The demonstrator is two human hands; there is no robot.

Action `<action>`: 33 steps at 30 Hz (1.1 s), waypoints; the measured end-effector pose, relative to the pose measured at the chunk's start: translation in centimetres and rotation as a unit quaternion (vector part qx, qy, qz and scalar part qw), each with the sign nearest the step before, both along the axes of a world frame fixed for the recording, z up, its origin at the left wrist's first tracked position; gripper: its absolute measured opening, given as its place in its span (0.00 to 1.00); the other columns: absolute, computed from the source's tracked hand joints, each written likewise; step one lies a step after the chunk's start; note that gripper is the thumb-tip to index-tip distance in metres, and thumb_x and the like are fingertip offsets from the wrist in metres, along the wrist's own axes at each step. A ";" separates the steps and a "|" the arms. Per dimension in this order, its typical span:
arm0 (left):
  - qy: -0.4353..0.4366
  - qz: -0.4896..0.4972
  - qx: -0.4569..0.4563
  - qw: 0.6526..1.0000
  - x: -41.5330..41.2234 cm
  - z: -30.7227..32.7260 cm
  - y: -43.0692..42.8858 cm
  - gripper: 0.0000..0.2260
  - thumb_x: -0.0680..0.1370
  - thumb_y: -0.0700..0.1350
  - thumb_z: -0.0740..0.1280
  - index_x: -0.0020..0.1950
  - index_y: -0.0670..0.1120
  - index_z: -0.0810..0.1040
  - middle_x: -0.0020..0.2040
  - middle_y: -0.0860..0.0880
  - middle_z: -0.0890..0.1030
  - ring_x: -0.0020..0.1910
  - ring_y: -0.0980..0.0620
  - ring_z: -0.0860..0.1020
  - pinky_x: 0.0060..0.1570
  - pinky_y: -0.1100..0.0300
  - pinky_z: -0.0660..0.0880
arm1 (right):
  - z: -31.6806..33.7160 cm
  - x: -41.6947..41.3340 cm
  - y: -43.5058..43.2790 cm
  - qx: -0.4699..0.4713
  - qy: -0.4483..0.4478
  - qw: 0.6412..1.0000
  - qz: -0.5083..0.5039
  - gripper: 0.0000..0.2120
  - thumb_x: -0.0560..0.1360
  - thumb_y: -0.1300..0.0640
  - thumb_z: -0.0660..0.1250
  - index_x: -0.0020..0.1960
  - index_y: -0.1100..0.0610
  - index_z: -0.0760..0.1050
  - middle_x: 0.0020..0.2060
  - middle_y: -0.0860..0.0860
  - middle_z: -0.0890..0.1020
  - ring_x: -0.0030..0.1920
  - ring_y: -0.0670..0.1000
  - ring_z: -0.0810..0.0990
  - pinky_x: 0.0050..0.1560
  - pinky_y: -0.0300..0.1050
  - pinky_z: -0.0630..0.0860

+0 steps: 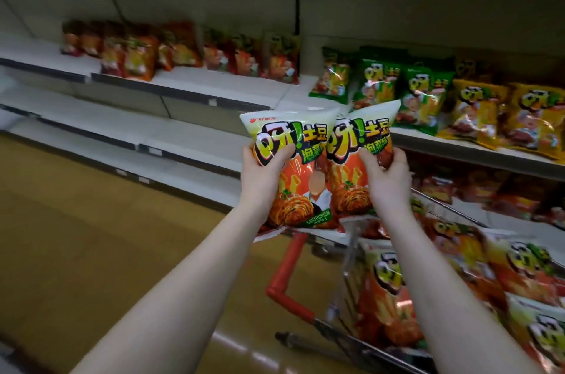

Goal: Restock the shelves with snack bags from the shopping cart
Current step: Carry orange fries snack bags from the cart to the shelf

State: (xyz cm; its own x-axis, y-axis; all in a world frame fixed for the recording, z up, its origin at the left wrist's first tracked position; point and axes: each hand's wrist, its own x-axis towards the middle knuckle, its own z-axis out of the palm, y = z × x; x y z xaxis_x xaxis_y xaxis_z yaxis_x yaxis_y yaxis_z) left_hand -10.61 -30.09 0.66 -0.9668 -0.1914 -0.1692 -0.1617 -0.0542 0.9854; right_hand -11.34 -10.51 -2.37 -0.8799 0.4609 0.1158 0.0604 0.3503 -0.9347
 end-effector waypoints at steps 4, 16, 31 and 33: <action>0.005 0.018 0.000 1.000 -2.1 0.3 -6.5 0.28 0.69 0.57 0.74 0.64 0.53 0.66 0.54 0.50 0.80 0.50 0.49 0.82 0.53 0.47 0.79 | 0.3 -2.5 -6.7 0.001 -0.004 1.000 0.023 0.33 0.72 0.36 0.64 0.68 0.56 0.67 0.60 0.52 0.77 0.58 0.53 0.76 0.61 0.53 0.72; 0.004 0.049 0.003 0.999 -13.4 -0.5 -21.3 0.30 0.72 0.55 0.73 0.68 0.50 0.63 0.57 0.47 0.79 0.51 0.48 0.82 0.52 0.49 0.80 | -1.4 -15.1 -22.1 -0.056 -0.016 0.996 0.065 0.40 0.64 0.28 0.61 0.68 0.51 0.65 0.58 0.49 0.77 0.56 0.51 0.78 0.58 0.58 0.76; -0.021 -0.073 0.012 0.997 -32.7 0.3 -31.3 0.25 0.74 0.48 0.69 0.66 0.46 0.62 0.53 0.44 0.79 0.47 0.47 0.82 0.45 0.52 0.78 | -1.7 -31.5 -30.9 -0.065 0.009 0.997 -0.027 0.29 0.72 0.40 0.67 0.67 0.54 0.66 0.60 0.51 0.76 0.57 0.50 0.76 0.55 0.49 0.75; -0.002 -0.096 0.005 0.995 -35.4 -0.1 -31.9 0.22 0.75 0.46 0.69 0.65 0.46 0.64 0.54 0.44 0.80 0.48 0.46 0.83 0.47 0.50 0.79 | -1.8 -33.4 -31.4 -0.057 0.017 0.997 -0.052 0.30 0.73 0.41 0.67 0.68 0.55 0.66 0.61 0.52 0.75 0.56 0.50 0.76 0.54 0.47 0.74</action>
